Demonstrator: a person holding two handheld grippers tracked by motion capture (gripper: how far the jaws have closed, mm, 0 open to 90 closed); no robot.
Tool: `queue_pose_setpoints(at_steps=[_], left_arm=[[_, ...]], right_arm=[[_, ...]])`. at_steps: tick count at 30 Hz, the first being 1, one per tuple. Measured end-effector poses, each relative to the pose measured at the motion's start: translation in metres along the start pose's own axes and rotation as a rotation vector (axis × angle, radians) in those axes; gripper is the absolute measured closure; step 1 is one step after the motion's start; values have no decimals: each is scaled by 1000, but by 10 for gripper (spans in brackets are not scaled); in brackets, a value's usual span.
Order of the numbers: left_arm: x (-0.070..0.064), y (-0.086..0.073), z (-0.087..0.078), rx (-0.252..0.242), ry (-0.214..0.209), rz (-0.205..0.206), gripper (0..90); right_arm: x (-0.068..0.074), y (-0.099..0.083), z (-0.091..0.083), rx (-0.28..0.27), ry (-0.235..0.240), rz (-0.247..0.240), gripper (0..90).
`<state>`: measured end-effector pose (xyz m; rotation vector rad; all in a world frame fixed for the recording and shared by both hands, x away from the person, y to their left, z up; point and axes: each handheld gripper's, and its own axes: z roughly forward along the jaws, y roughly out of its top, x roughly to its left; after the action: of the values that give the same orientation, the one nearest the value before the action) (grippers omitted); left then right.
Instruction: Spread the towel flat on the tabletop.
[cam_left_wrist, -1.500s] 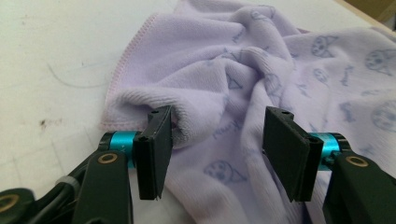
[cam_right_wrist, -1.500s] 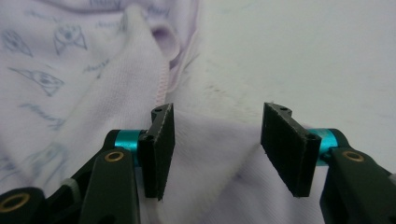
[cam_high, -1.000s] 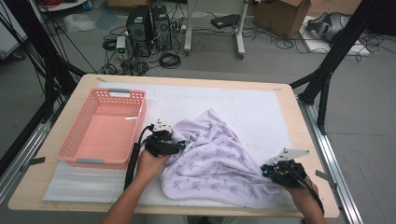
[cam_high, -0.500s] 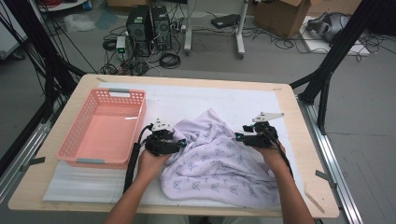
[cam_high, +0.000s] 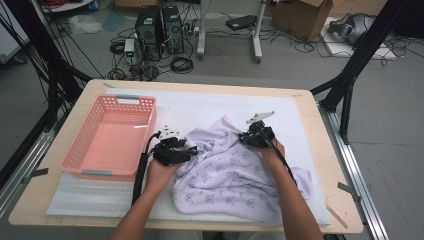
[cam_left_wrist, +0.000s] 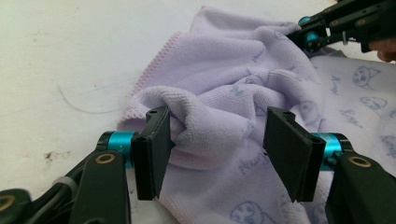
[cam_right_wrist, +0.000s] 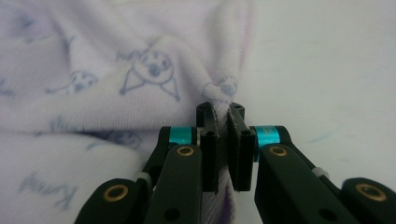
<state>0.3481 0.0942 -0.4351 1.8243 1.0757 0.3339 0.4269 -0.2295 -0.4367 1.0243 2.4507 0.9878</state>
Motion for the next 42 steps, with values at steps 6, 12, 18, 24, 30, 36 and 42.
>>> queue_pose_setpoints(at_steps=[6,12,18,24,30,36,42], left_arm=[[0,1,3,-7,25,11,429],[0,7,11,-20,8,-31,428],[-11,14,21,8,-32,-26,424],[-22,10,35,72,-89,-10,413],[-40,4,51,116,-120,16,415],[-62,2,59,136,-54,182,797],[-34,15,44,22,93,61,834]], right_arm=[[-34,3,-15,-83,-187,126,850],[-62,7,-37,-192,-388,235,843],[-70,0,-50,-251,-450,344,816],[-62,-12,-52,-242,-330,329,592],[-61,-26,-78,-281,-277,313,584],[-61,-43,-92,-279,-270,310,577],[-57,-44,-102,-287,-209,292,564]])
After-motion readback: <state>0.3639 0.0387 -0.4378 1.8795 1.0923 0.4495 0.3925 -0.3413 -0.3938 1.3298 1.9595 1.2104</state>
